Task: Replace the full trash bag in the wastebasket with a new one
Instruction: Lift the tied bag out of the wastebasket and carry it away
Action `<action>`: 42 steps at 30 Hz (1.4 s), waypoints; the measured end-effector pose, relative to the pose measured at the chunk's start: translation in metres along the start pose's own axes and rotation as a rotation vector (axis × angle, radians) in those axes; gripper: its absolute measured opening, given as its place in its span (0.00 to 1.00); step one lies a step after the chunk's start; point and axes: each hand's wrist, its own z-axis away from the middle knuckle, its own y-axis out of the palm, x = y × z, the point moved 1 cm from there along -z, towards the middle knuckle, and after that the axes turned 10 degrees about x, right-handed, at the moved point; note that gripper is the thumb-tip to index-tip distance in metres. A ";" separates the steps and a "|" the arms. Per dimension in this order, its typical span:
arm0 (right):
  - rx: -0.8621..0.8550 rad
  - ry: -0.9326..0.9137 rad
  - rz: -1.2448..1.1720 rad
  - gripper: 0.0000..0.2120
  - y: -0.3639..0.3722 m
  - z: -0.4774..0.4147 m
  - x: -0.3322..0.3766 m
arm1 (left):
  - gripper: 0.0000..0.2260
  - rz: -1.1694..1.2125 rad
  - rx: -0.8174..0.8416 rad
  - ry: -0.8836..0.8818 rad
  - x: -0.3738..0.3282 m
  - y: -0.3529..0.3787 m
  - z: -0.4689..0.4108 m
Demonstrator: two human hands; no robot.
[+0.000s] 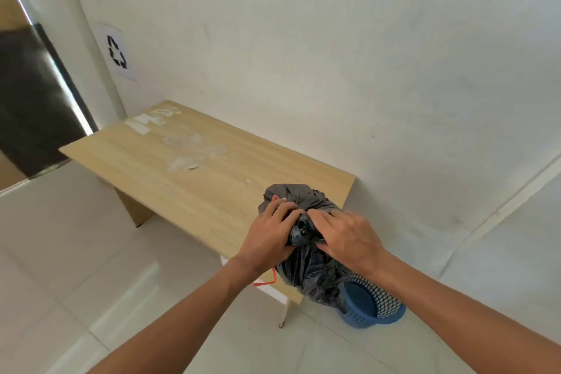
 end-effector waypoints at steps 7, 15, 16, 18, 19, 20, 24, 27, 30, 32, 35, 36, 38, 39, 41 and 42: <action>-0.081 -0.185 0.009 0.37 -0.030 -0.151 0.133 | 0.34 -0.005 -0.019 -0.184 0.150 -0.073 0.108; -0.148 -0.381 -0.057 0.28 -0.040 -0.300 0.261 | 0.34 -0.051 -0.027 -0.376 0.297 -0.121 0.210; -0.143 -0.402 -0.074 0.27 -0.038 -0.319 0.275 | 0.34 -0.061 -0.030 -0.398 0.315 -0.125 0.220; -0.128 -0.440 -0.102 0.28 -0.034 -0.356 0.302 | 0.34 -0.083 -0.034 -0.441 0.352 -0.131 0.238; -0.122 -0.459 -0.111 0.28 -0.032 -0.376 0.315 | 0.33 -0.094 -0.033 -0.458 0.371 -0.134 0.245; -0.115 -0.479 -0.121 0.28 -0.029 -0.396 0.326 | 0.32 -0.105 -0.033 -0.475 0.390 -0.137 0.252; -0.075 -0.540 -0.153 0.29 -0.017 -0.486 0.368 | 0.30 -0.139 -0.024 -0.555 0.473 -0.151 0.271; -0.051 -0.578 -0.177 0.29 -0.014 -0.556 0.397 | 0.28 -0.144 0.008 -0.621 0.537 -0.167 0.278; -0.050 -0.624 -0.217 0.29 -0.017 -0.624 0.422 | 0.27 -0.153 0.039 -0.683 0.599 -0.186 0.284; -0.055 -0.646 -0.231 0.29 -0.022 -0.666 0.439 | 0.27 -0.153 0.031 -0.716 0.637 -0.199 0.288; -0.041 -0.678 -0.239 0.29 -0.023 -0.726 0.467 | 0.27 -0.130 0.025 -0.752 0.692 -0.214 0.296; -0.042 -0.688 -0.233 0.29 -0.024 -0.746 0.476 | 0.27 -0.127 0.021 -0.764 0.711 -0.218 0.298; -0.040 -0.705 -0.228 0.30 -0.024 -0.786 0.494 | 0.27 -0.110 0.013 -0.780 0.751 -0.225 0.304; -0.038 -0.711 -0.224 0.30 -0.023 -0.807 0.503 | 0.27 -0.108 0.011 -0.781 0.772 -0.228 0.306; -0.036 -0.709 -0.220 0.30 -0.022 -0.849 0.522 | 0.26 -0.097 0.011 -0.785 0.818 -0.234 0.312; -0.035 -0.703 -0.224 0.30 -0.021 -0.869 0.531 | 0.26 -0.088 0.009 -0.783 0.841 -0.238 0.314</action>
